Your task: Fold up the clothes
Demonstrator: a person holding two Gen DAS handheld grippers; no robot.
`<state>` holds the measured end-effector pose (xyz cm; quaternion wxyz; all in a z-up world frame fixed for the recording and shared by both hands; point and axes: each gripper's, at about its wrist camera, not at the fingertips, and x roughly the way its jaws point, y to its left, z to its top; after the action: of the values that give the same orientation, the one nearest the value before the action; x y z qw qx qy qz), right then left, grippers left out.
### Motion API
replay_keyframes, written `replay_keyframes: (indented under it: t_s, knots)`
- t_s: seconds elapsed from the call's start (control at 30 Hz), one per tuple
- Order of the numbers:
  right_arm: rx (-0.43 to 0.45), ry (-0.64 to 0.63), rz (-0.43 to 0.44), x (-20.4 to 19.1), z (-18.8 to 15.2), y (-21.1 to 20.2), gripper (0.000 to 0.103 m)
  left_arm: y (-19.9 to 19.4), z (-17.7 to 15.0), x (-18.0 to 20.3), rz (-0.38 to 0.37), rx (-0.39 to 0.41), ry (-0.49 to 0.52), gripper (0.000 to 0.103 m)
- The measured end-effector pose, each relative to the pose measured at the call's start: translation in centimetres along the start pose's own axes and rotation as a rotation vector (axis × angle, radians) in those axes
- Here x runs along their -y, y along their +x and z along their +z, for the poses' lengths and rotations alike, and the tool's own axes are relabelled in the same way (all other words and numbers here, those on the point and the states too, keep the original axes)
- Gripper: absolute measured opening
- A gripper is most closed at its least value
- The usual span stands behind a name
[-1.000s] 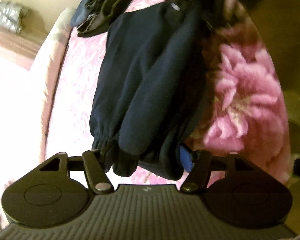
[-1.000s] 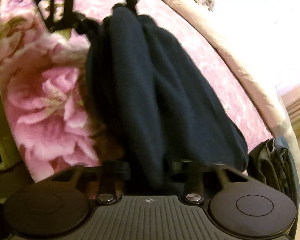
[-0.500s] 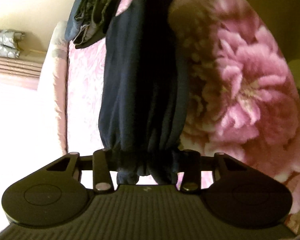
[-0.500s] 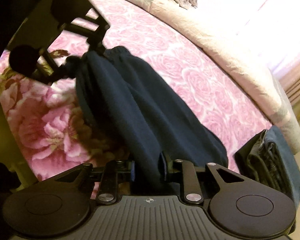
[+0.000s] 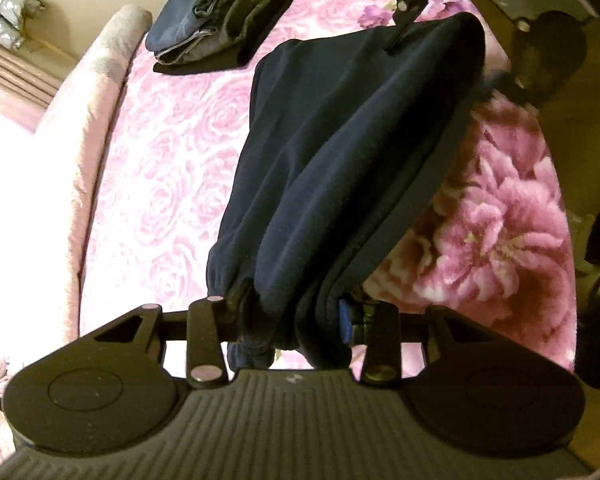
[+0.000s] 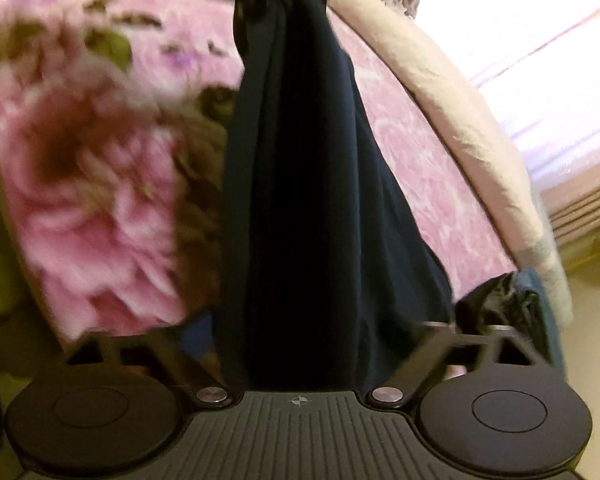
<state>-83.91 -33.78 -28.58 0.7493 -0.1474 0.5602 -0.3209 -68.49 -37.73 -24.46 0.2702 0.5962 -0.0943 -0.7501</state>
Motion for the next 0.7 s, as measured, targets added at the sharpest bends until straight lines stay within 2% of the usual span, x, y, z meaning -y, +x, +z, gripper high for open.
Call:
replay_keyframes:
  t_s: [0.03,0.1,0.2,0.33,0.5,0.7]
  knots:
    - [-0.012,-0.018,-0.012,0.4,-0.4,0.2,0.061,0.0,0.0,-0.3,-0.01,-0.001,-0.001,0.036]
    - [-0.021,-0.025,-0.01,1.4,-0.7,-0.2,0.042,-0.3,0.1,-0.4,-0.019,-0.004,0.009,0.036]
    - [-0.034,-0.012,0.009,3.4,-0.4,-1.5,0.032,-0.7,0.3,-1.0,-0.033,-0.007,0.029,0.036]
    - [-0.055,0.056,0.047,7.4,1.4,-4.4,0.031,-3.1,0.6,-3.1,-0.058,0.01,0.018,0.036]
    - [-0.076,0.075,0.1,11.2,4.4,-9.0,0.03,-6.8,1.0,-5.7,-0.076,0.049,0.024,0.035]
    - [-0.1,0.103,0.032,14.9,6.6,-14.3,0.03,-10.1,3.6,-9.1,-0.023,0.145,0.084,0.035]
